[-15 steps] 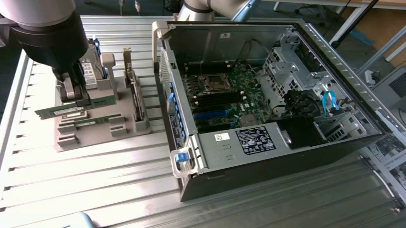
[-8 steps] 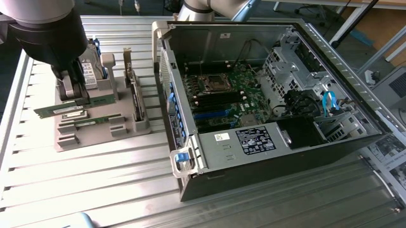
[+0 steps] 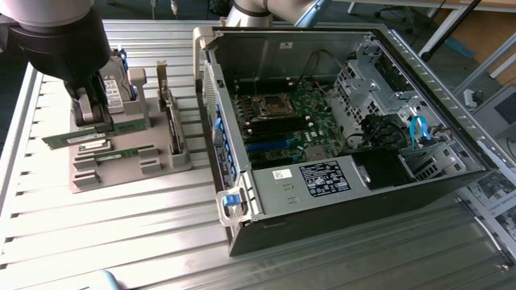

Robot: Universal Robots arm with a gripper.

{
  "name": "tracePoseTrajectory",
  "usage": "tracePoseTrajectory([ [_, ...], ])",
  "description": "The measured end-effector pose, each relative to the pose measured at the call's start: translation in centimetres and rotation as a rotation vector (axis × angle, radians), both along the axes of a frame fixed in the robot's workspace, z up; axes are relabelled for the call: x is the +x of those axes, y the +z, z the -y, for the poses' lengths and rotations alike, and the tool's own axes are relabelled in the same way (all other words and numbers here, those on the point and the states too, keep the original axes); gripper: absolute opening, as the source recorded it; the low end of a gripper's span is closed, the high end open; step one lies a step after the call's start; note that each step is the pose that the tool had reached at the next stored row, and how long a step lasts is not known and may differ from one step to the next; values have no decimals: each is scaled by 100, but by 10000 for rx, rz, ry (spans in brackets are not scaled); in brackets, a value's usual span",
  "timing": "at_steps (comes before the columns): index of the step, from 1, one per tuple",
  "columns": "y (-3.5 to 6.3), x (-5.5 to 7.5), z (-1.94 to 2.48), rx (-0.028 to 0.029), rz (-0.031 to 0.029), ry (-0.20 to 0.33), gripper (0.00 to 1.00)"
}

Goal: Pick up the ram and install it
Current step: 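Pick up the ram and move it above insertion slot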

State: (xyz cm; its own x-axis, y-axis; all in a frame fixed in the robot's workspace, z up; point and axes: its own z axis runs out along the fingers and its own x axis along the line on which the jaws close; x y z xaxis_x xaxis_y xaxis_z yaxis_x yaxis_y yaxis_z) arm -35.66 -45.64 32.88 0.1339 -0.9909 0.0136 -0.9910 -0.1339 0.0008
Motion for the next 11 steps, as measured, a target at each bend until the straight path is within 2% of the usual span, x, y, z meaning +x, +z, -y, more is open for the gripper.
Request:
tracePoseTrajectory([
  [11,22,28,0,-2,-3,-1,13],
])
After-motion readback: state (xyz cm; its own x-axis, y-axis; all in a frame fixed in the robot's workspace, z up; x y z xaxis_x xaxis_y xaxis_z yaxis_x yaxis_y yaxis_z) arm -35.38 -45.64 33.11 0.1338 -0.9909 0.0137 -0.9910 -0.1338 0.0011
